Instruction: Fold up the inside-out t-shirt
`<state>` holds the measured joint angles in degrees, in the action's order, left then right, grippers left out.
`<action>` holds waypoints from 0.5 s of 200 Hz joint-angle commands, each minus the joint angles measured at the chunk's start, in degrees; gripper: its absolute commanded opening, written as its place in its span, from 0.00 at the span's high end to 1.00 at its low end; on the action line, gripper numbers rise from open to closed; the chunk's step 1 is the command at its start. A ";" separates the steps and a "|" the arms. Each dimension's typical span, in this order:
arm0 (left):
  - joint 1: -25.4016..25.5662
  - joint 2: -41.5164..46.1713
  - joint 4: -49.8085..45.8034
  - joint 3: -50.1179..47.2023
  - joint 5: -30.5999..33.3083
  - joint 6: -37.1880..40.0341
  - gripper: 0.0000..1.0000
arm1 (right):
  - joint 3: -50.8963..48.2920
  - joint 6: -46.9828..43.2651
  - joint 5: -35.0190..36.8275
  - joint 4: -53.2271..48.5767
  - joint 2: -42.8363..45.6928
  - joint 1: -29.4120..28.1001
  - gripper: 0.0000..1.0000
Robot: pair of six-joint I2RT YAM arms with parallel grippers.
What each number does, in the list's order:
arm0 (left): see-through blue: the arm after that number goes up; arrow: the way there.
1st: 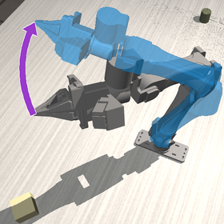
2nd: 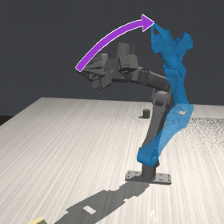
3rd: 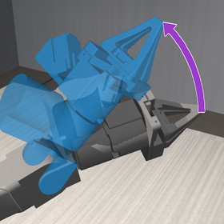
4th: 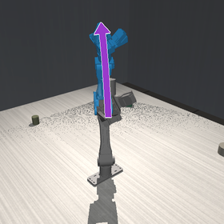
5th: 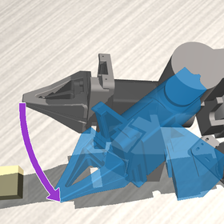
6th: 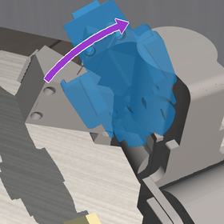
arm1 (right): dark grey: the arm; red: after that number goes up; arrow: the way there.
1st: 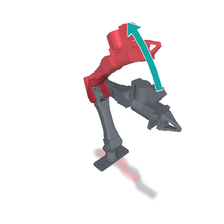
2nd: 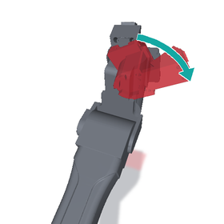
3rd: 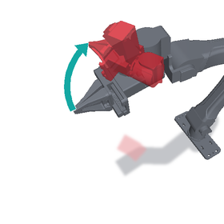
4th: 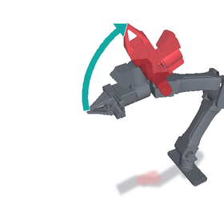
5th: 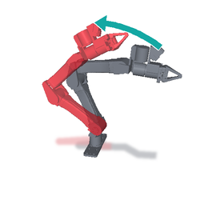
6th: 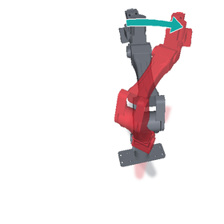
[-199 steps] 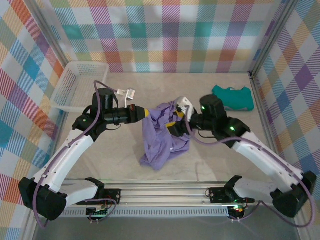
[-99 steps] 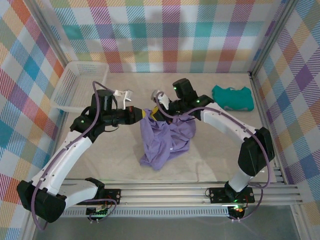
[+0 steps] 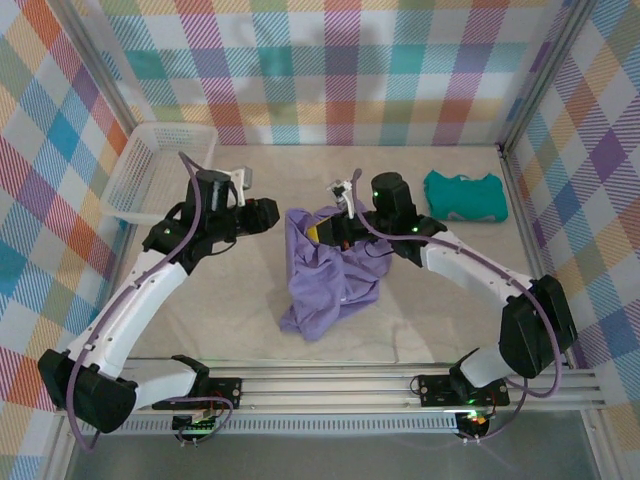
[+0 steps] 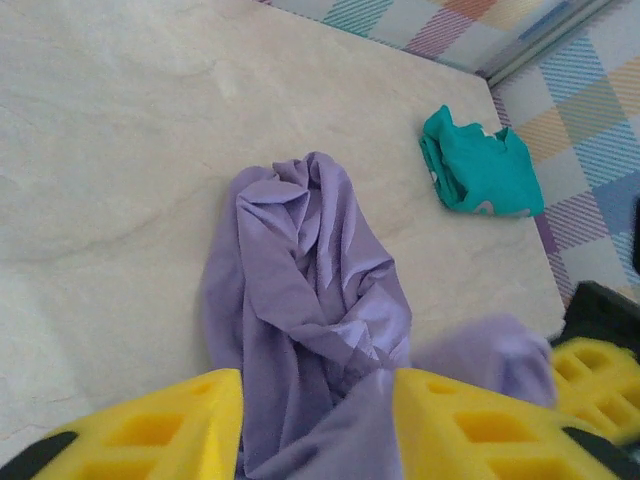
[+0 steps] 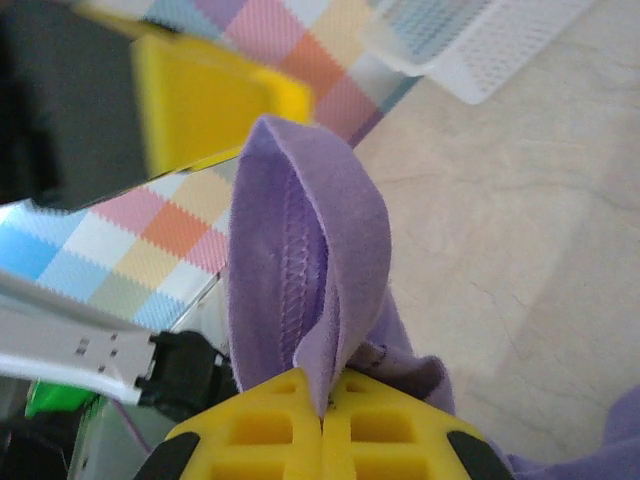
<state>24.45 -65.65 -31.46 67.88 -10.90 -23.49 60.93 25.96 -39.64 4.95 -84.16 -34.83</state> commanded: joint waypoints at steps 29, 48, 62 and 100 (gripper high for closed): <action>8.57 9.82 1.30 -6.24 -2.02 -5.62 0.43 | -1.46 9.04 8.59 6.80 1.11 0.11 1.00; 11.17 7.41 5.57 -7.91 -5.23 -7.28 0.44 | -2.11 10.33 8.52 8.34 0.93 0.19 1.00; 12.10 4.10 7.04 -7.44 -6.21 -7.33 0.47 | -2.89 11.67 8.37 9.88 1.01 0.14 1.00; 12.37 -1.65 11.90 -5.86 -8.10 -6.01 0.52 | -4.06 12.76 8.62 10.39 2.22 0.18 1.00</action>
<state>36.34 -65.47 -24.12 61.32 -16.82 -29.65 57.78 36.97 -31.83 12.08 -84.14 -34.85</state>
